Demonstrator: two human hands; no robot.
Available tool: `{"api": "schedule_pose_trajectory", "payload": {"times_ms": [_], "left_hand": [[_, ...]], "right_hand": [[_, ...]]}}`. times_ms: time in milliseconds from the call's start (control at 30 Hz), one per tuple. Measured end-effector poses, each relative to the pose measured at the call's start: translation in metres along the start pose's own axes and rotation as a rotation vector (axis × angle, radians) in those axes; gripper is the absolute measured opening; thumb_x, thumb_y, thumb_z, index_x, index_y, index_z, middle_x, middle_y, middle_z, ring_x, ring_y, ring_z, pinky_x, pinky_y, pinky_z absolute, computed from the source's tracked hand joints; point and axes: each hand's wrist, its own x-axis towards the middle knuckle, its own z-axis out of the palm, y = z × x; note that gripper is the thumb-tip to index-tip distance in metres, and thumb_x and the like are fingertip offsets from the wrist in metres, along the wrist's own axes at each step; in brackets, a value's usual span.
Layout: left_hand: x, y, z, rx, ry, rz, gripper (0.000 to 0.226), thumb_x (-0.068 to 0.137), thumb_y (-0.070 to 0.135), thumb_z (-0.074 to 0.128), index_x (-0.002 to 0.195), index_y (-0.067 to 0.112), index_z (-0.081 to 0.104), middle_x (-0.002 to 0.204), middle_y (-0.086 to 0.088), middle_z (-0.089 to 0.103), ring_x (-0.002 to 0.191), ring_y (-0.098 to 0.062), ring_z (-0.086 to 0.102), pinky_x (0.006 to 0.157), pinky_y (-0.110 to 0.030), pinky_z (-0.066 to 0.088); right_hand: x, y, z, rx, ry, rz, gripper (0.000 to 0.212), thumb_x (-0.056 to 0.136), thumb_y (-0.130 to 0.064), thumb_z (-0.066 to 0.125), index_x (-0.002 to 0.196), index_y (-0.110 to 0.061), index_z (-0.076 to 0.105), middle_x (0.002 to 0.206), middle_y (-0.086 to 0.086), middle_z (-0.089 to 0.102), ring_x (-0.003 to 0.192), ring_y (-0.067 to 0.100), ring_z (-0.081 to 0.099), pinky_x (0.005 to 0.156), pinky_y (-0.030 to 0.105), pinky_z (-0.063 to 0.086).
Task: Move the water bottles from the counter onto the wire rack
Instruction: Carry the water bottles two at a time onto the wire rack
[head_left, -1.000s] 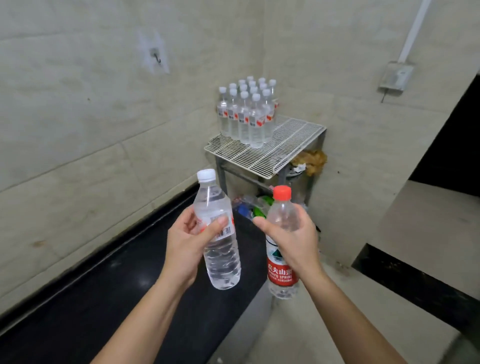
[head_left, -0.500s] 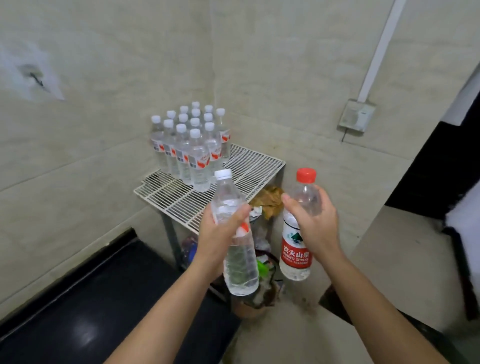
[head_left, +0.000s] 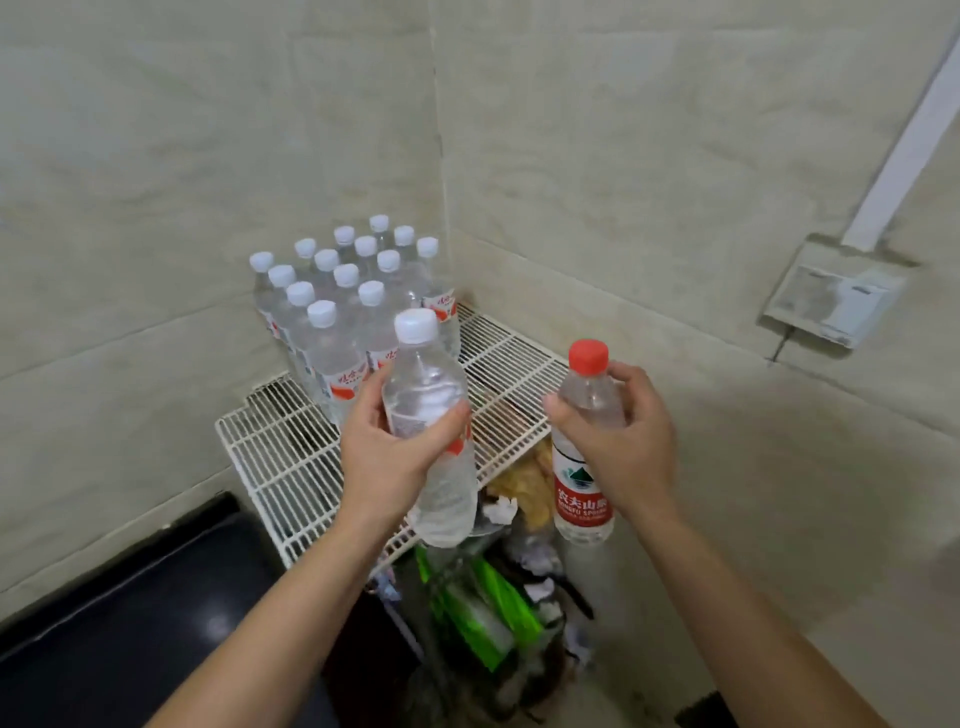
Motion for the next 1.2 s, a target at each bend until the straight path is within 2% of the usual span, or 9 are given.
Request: {"api": "schedule_pose_trajectory", "payload": {"times_ms": [133, 300, 533, 633, 700, 800, 900, 1067, 1200], "left_hand": [[0.046, -0.003, 0.044, 0.102, 0.149, 0.031, 0.055, 0.066, 0.034, 0.092, 0.114, 0.024, 0.069, 0.109, 0.0, 0.077, 0.1, -0.019, 0.074, 0.09, -0.048, 0.059], [0.089, -0.021, 0.065, 0.179, 0.156, -0.069, 0.057, 0.071, 0.023, 0.089, 0.123, 0.02, 0.066, 0.114, 0.002, 0.075, 0.103, -0.019, 0.073, 0.093, -0.046, 0.059], [0.11, -0.044, 0.059, 0.251, -0.001, -0.175, 0.074, 0.069, 0.032, 0.086, 0.135, 0.02, 0.056, 0.125, 0.002, 0.07, 0.114, -0.015, 0.068, 0.103, -0.05, 0.052], [0.118, -0.04, 0.054, 0.501, -0.087, -0.011, 0.087, 0.074, 0.042, 0.083, 0.149, 0.034, 0.039, 0.145, 0.008, 0.05, 0.132, -0.009, 0.052, 0.108, -0.036, 0.045], [0.122, -0.033, 0.055, 0.626, -0.09, 0.136, 0.083, 0.081, 0.036, 0.079, 0.152, 0.033, 0.036, 0.148, 0.011, 0.047, 0.131, -0.005, 0.049, 0.103, -0.028, 0.045], [0.131, -0.022, 0.059, 0.834, -0.059, 0.326, 0.055, 0.089, 0.043, 0.068, 0.14, 0.028, 0.056, 0.13, 0.009, 0.064, 0.115, -0.007, 0.057, 0.097, -0.035, 0.051], [0.141, -0.009, 0.059, 0.956, -0.069, 0.307, 0.048, 0.086, 0.044, 0.071, 0.13, 0.024, 0.066, 0.114, 0.004, 0.072, 0.102, -0.012, 0.064, 0.09, -0.04, 0.054], [0.163, 0.016, 0.053, 0.857, -0.002, 0.139, 0.042, 0.075, 0.036, 0.086, 0.114, 0.024, 0.075, 0.084, 0.014, 0.073, 0.065, 0.006, 0.061, 0.065, -0.021, 0.05], [0.186, 0.028, 0.048, 0.944, 0.021, 0.186, 0.051, 0.075, 0.041, 0.084, 0.121, 0.023, 0.073, 0.083, 0.009, 0.072, 0.073, 0.003, 0.059, 0.064, -0.01, 0.04]], "right_hand": [[0.089, 0.027, 0.005, -0.046, 0.008, -0.182, 0.028, 0.072, -0.032, 0.09, 0.087, -0.029, 0.066, 0.094, -0.004, 0.062, 0.083, 0.007, 0.063, 0.076, 0.013, 0.049], [0.161, 0.051, 0.018, 0.065, -0.158, -0.147, 0.025, 0.076, -0.045, 0.083, 0.095, -0.032, 0.073, 0.093, -0.009, 0.067, 0.089, 0.013, 0.068, 0.083, 0.042, 0.058], [0.191, 0.067, 0.049, 0.064, -0.436, -0.16, 0.016, 0.079, -0.056, 0.073, 0.085, -0.041, 0.071, 0.088, -0.011, 0.067, 0.085, 0.009, 0.065, 0.077, 0.034, 0.054], [0.201, 0.072, 0.054, 0.06, -0.598, -0.074, 0.021, 0.08, -0.047, 0.079, 0.1, -0.046, 0.072, 0.102, -0.013, 0.075, 0.101, 0.005, 0.068, 0.093, 0.04, 0.057], [0.213, 0.067, 0.05, 0.015, -0.665, -0.038, 0.043, 0.08, -0.036, 0.082, 0.12, -0.044, 0.066, 0.112, -0.015, 0.073, 0.111, 0.003, 0.065, 0.099, 0.034, 0.055], [0.228, 0.055, 0.044, -0.158, -0.751, -0.146, 0.055, 0.086, -0.037, 0.078, 0.137, -0.043, 0.057, 0.121, -0.016, 0.069, 0.115, 0.003, 0.063, 0.103, 0.037, 0.052], [0.235, 0.05, 0.046, -0.296, -0.798, -0.218, 0.05, 0.092, -0.039, 0.07, 0.139, -0.044, 0.053, 0.131, -0.014, 0.066, 0.116, 0.009, 0.064, 0.103, 0.043, 0.053], [0.242, 0.049, 0.055, -0.3, -0.842, -0.174, 0.048, 0.091, -0.04, 0.069, 0.133, -0.054, 0.05, 0.125, -0.014, 0.068, 0.111, 0.014, 0.068, 0.1, 0.046, 0.054], [0.24, 0.044, 0.059, -0.327, -0.832, -0.185, 0.047, 0.094, -0.039, 0.066, 0.137, -0.049, 0.051, 0.12, -0.017, 0.066, 0.108, 0.015, 0.067, 0.098, 0.042, 0.054]]}}
